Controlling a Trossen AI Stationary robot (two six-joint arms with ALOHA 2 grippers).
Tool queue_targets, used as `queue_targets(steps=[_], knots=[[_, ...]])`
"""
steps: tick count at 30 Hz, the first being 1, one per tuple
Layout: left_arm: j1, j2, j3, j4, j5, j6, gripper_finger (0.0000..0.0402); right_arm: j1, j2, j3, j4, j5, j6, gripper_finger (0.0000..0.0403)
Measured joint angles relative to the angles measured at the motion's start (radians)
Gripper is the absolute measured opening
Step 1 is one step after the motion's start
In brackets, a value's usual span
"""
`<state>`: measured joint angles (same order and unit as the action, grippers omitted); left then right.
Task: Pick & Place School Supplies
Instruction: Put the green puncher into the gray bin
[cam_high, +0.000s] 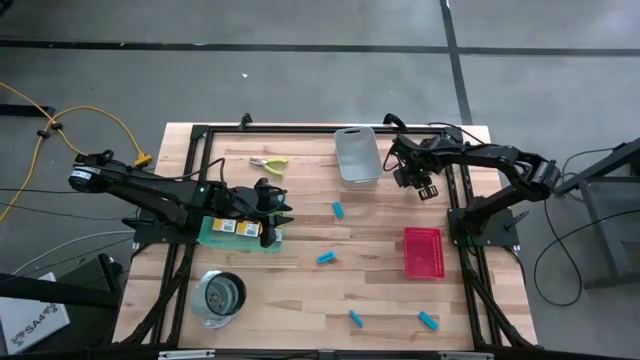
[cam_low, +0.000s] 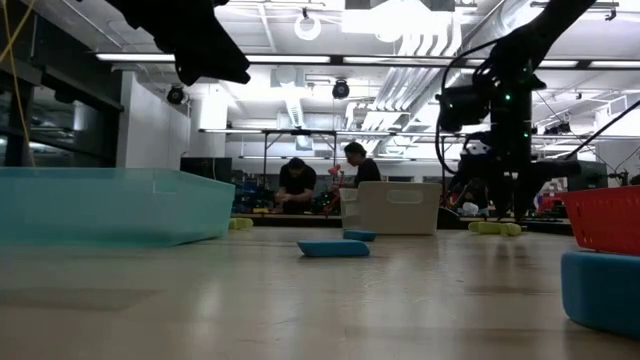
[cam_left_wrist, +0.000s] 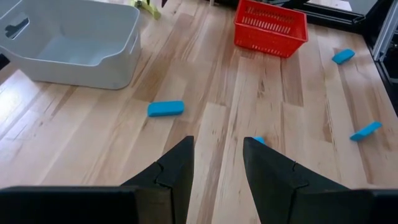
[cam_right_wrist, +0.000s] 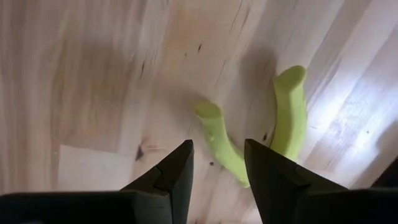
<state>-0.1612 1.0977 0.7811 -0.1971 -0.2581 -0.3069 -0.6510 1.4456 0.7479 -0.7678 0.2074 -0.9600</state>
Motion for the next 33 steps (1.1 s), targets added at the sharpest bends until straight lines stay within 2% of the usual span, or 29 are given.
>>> queue_targets(steps=[12,23,33], knots=[[0.0,0.0,0.0,0.004,-0.002,0.0,0.0135,-0.03,0.0,-0.083,0.108,-0.007,-0.049,0.0135],[0.0,0.0,0.0,0.018,-0.005,0.001,0.0135,-0.052,0.0,-0.096,0.199,-0.011,-0.092,0.013],[0.0,0.0,0.0,0.02,-0.005,0.002,0.0135,-0.052,0.0,-0.095,0.195,-0.043,-0.087,0.0037]])
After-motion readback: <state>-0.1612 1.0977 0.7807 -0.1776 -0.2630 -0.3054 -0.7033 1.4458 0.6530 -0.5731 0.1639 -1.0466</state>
